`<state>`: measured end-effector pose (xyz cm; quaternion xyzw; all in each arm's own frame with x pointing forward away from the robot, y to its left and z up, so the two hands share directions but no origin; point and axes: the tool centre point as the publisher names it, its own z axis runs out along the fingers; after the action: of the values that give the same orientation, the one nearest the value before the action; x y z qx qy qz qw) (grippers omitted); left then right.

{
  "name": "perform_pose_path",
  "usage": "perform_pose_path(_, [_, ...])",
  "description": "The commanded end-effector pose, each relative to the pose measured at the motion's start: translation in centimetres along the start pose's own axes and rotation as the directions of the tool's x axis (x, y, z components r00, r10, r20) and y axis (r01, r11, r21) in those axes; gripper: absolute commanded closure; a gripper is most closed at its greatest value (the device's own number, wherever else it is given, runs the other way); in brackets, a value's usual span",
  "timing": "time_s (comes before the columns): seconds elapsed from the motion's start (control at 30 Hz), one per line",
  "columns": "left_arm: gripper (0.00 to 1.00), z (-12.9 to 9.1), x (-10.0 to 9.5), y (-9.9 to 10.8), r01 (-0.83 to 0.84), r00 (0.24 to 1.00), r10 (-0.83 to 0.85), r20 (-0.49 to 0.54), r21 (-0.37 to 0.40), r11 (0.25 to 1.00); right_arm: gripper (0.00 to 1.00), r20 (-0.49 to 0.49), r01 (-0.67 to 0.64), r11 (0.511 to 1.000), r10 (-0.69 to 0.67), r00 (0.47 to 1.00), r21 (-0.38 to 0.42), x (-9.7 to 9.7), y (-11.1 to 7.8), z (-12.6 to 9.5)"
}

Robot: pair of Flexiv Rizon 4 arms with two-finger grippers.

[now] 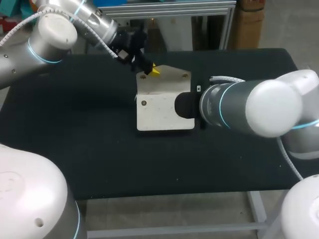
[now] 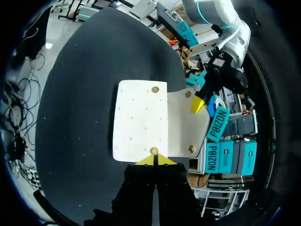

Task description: Pick up the bag, open it, inspect its contents, close it, and place it on the opposite side

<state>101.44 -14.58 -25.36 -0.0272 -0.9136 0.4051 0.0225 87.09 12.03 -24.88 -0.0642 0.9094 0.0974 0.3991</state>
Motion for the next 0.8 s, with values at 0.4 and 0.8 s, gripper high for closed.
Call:
perform_pose_path(0.4, [1.0,2.0,-1.5,3.0,0.036,0.999,-0.036,0.022,0.009,0.999,0.93,0.02,0.008,0.999,-0.009,1.0,0.034,3.6,0.5,2.9])
perform_pose_path(0.8, [1.0,3.0,-2.5,3.9,0.06,0.998,-0.06,0.009,0.002,0.998,0.55,-0.005,-0.003,0.999,0.003,1.0,0.034,6.5,1.0,3.7])
